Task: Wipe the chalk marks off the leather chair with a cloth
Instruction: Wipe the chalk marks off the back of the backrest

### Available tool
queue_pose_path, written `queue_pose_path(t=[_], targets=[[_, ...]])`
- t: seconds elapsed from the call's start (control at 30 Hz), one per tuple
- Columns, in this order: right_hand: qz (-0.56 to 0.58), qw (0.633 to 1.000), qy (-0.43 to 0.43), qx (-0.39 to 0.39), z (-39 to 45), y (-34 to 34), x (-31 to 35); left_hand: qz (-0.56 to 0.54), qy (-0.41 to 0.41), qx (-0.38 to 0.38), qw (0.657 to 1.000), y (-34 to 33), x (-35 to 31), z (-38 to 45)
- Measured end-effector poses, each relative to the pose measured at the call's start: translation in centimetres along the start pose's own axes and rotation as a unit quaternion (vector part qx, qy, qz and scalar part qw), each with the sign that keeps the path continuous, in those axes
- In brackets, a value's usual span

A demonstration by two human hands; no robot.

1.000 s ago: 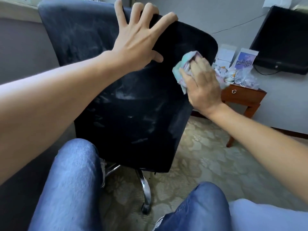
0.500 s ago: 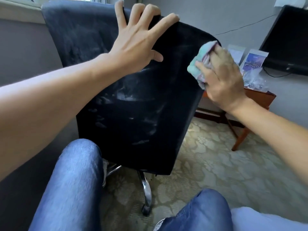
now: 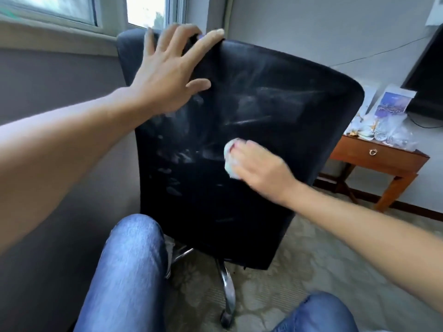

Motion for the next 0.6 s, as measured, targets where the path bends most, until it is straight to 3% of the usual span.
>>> queue_pose_path(t=[0.1,0.17,0.23,0.33,0.43,0.5,0.6], targets=[[-0.109,0.979,-0.063,-0.162,9.0,3.3,-6.3,0.004,-0.002,0.016,1.0,-0.2,1.3,-0.2],[-0.111,0.969,-0.108,-0.195,11.2,1.6,-5.4,-0.004,-0.004,0.011,1.0,-0.4,1.8,-0.1],[-0.042,0.99,-0.107,-0.081,9.1,-3.5,-0.8,-0.025,0.008,-0.004,1.0,-0.5,2.7,-0.3],[0.037,0.987,0.046,0.152,2.1,-10.6,7.9,-0.062,0.022,-0.003,0.998,-0.4,4.5,-0.7],[0.07,0.975,0.057,0.201,2.2,-10.3,8.0,-0.083,0.078,0.038,0.993,-1.3,7.4,-0.6],[0.007,0.992,0.015,0.126,5.4,-7.0,4.6,-0.114,0.114,0.068,0.985,-1.9,8.7,-0.4],[-0.098,0.99,-0.033,-0.099,11.2,-1.4,-1.6,-0.112,0.119,0.052,0.985,-1.5,8.5,-0.2]])
Point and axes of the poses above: each hand's wrist, its own z-axis towards the middle knuckle, its own y-axis out of the back of the hand, x = y × z, the point moved 4 cm from there along z, towards the middle knuckle, and after that the axes turned 4 degrees about z, right-handed, at the moved point
